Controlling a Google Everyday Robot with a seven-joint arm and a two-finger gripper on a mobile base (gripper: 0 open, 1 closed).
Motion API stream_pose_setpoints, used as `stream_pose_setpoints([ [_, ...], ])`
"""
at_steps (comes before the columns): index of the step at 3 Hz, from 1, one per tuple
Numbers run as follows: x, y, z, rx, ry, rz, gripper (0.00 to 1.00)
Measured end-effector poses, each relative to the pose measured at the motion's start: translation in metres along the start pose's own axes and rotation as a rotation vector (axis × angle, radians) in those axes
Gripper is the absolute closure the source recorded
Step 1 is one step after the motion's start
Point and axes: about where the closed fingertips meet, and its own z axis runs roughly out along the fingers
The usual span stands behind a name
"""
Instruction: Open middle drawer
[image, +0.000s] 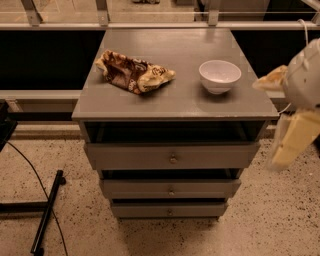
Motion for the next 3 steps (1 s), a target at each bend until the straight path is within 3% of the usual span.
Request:
stream_pose_setpoints([
  [1,0.008,0.037,0.039,0.011,-0.154,-0.016,0.00],
  [2,0.027,0.054,0.050,0.052,-0.208,0.023,0.00],
  [3,0.026,0.048,0.060,0.045,-0.191,0.012,0.00],
])
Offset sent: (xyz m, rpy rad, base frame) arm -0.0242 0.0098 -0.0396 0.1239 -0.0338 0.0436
